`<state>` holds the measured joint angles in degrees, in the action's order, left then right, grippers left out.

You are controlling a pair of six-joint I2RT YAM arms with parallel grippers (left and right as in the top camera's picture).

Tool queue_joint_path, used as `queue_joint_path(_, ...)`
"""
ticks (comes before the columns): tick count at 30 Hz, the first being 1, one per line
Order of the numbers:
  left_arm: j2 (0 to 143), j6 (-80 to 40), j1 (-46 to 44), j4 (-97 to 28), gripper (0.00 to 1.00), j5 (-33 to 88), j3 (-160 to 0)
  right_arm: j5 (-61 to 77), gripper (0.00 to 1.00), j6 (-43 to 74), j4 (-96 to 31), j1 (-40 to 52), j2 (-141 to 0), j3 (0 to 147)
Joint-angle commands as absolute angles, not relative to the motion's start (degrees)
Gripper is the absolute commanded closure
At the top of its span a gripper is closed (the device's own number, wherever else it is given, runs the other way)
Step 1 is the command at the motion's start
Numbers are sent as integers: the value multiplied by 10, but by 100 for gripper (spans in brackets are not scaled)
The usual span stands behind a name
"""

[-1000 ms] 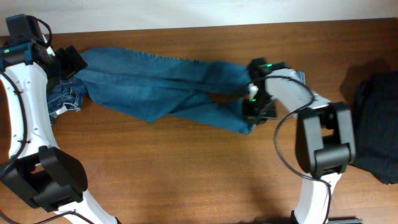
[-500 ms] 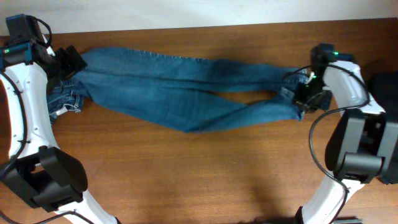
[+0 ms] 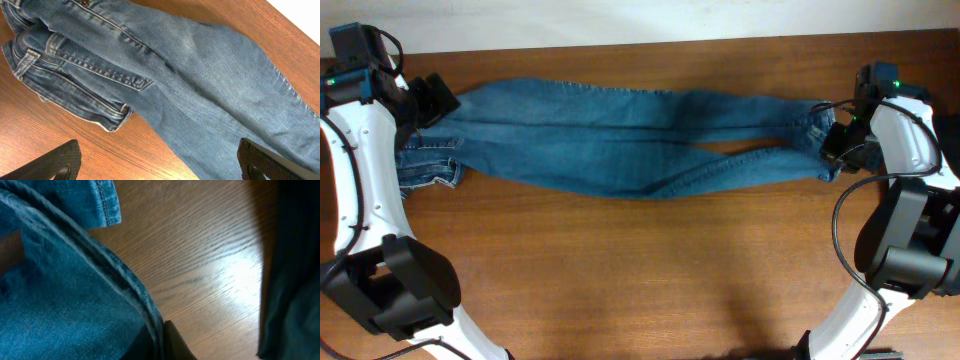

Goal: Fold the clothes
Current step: 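Pull the grasped leg rightward with the right gripper alongside the other, then hold both leg ends with the right gripper at the right edge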

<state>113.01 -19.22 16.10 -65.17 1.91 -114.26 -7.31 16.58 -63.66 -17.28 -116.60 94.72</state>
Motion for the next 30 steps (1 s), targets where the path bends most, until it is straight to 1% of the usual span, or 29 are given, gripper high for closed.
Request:
queue_joint_path(1,1128,-183,162,-652,1,17,-1146,-134,84,176,-629,-188,-1146,959)
queue_joint_path(2,1128,-183,162,-652,1,9,-1146,-160,81,196,-630,-199,-1146,959)
queue_joint_path(6,1128,-183,162,-654,1,-4,-1146,-161,81,204,-635,-232,-1146,959)
queue_joint_path(9,1128,-183,162,-654,1,-4,-1146,-136,81,204,-639,-257,-1146,959)
queue_joint_path(14,1128,-183,162,-656,1,-4,-1146,-137,81,204,-640,-275,-1146,967)
queue_joint_path(15,1128,-183,162,-656,1,-4,-1146,-136,75,204,-644,-275,-1146,973)
queue_joint_path(16,1128,-183,162,-656,1,-4,-1146,-132,66,204,-649,-275,-1146,977)
queue_joint_path(17,1128,-183,162,-656,1,-4,-1146,-116,22,199,-656,-272,-1146,984)
queue_joint_path(18,1128,-183,162,-656,1,-4,-1146,-105,1,198,-662,-270,-1146,990)
queue_joint_path(22,1128,-183,162,-656,1,-4,-1146,-96,1,198,-696,-254,-1146,1028)
queue_joint_path(25,1128,-183,162,-656,1,-4,-1146,-90,1,198,-736,-235,-1146,1084)
queue_joint_path(30,1128,-183,162,-656,1,-4,-1146,0,2,154,-752,-204,-1146,1142)
